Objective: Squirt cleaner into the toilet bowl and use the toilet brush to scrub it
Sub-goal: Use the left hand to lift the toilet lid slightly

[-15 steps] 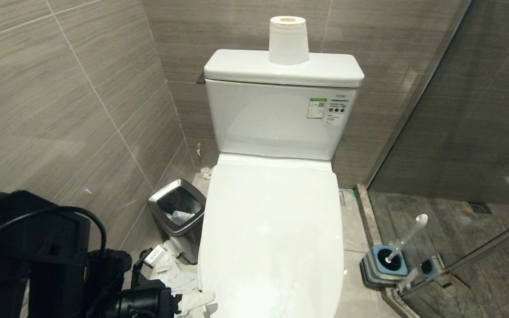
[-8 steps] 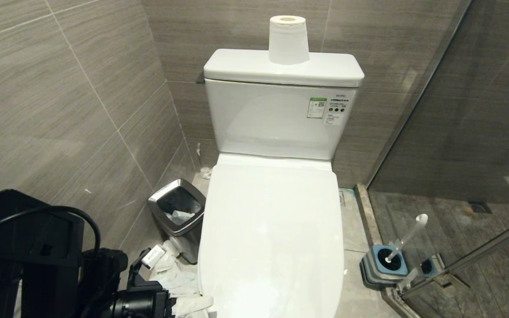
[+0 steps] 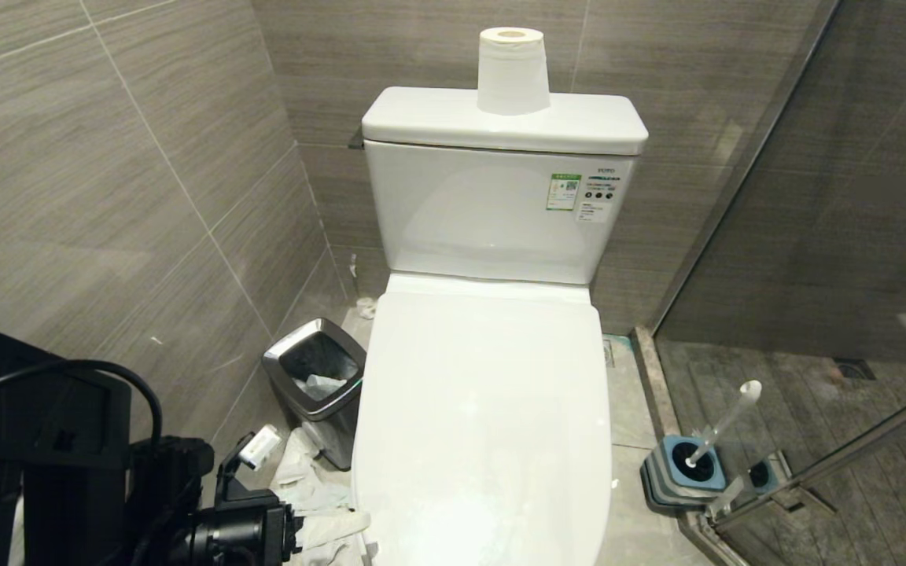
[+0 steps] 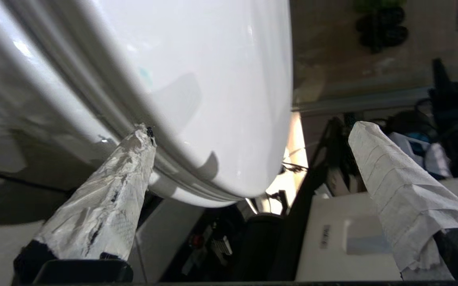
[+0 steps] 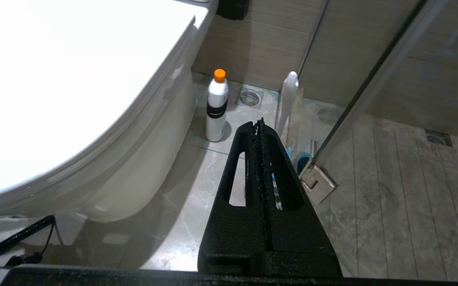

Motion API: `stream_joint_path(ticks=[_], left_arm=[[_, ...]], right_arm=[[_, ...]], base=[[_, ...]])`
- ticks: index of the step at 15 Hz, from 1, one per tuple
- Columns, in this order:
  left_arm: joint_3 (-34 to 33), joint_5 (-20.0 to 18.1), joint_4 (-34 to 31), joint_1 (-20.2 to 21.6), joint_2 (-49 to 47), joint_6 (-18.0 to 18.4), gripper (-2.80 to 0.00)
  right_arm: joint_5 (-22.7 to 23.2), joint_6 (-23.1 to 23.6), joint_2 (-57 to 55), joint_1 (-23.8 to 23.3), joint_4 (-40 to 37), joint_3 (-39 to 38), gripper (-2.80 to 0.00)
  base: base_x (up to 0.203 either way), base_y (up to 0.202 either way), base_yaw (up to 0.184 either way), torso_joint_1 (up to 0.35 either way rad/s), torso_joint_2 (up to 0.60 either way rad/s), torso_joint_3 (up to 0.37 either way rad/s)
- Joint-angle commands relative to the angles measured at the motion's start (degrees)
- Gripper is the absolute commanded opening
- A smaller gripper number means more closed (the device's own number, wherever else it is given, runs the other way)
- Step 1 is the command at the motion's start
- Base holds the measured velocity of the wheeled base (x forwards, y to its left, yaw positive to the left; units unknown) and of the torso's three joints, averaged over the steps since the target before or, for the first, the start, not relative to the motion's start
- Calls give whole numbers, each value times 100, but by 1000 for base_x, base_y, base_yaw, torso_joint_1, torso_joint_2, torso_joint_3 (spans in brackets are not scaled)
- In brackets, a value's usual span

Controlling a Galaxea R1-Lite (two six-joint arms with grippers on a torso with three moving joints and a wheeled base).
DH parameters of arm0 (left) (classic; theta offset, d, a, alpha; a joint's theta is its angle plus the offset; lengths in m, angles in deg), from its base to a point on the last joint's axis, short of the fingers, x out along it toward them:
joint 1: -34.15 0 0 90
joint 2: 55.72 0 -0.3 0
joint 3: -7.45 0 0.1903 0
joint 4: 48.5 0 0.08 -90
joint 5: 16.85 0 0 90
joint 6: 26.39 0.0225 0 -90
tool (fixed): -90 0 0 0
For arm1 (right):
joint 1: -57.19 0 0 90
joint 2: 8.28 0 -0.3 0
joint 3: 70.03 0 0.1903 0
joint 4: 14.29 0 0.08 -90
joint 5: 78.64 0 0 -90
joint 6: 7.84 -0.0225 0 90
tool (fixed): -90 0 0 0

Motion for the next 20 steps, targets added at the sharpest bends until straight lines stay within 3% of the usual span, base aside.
stream_joint_path(ticks=[1,5,12,16,20], left_arm=[[39,204,37,19,-114,3,0],[-12,271,37,-35,-88,21,0],[-33,941,37,-490,-237,71,0],[-39,997,37,-511,-246,92,0],[-251,974,37,-794,-105,75,0]], right_arm=[[5,4,4,0,8,-76,-280],[5,4,4,0,8,-70,-280],[5,4,4,0,8,-70,-280],[5,4,4,0,8,-79,-280],[5,4,4,0,8,-70,-280]], base=[[0,0,0,0,0,0],[0,0,0,0,0,0],[0,0,0,0,0,0],[0,0,0,0,0,0],[0,0,0,0,0,0]])
